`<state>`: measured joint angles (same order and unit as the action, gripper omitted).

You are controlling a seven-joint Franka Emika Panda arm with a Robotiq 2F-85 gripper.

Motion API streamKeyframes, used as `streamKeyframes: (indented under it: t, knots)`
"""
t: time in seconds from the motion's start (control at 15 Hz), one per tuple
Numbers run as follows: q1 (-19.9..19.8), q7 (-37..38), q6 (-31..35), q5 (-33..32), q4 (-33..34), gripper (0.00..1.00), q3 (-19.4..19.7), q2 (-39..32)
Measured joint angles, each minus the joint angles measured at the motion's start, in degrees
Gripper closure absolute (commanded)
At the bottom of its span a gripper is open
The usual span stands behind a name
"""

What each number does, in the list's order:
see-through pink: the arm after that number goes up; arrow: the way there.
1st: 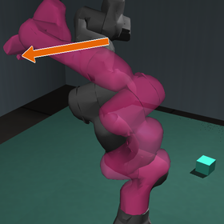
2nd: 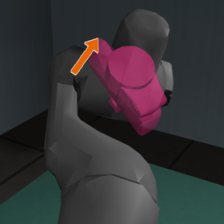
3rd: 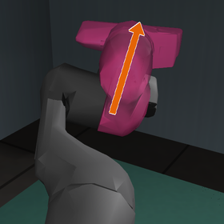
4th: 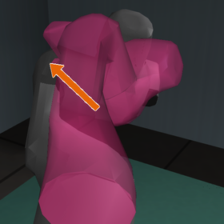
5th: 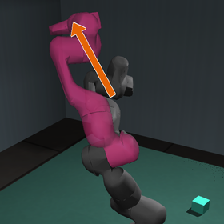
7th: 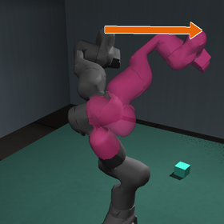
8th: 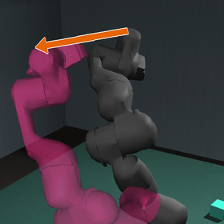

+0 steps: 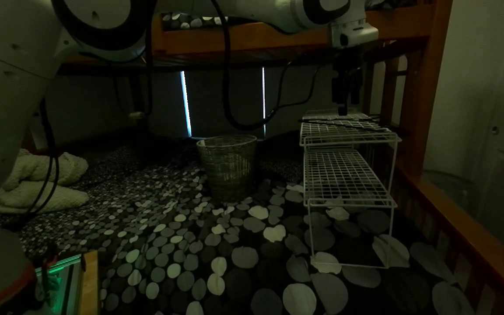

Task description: Put the black hanger in the basket.

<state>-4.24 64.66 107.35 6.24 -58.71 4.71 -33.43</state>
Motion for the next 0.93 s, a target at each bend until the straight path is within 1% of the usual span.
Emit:
streamKeyframes:
  t: [0.2,0.33,0.4,0.47,0.53,0.73,0.87,0.93]
  knots:
    - [-0.4,3.5,3.4,0.9,3.2,0.0,0.0,-2.5]
    - [-0.8,4.8,3.5,1.7,5.8,0.07,0.0,-4.7]
    - [-1.0,5.2,3.4,1.8,7.1,0.16,0.0,-5.9]
    - [-1.1,5.6,3.0,1.9,8.2,0.3,0.0,-7.1]
    - [-1.3,6.1,2.5,1.9,9.4,0.4,0.0,-8.3]
    - [-1.9,7.8,0.8,1.9,12.6,0.64,0.0,-11.2]
    - [-2.4,8.8,-1.1,1.9,14.4,0.77,0.0,-12.8]
    - [-2.6,9.3,-1.9,1.9,15.3,0.77,0.0,-13.5]
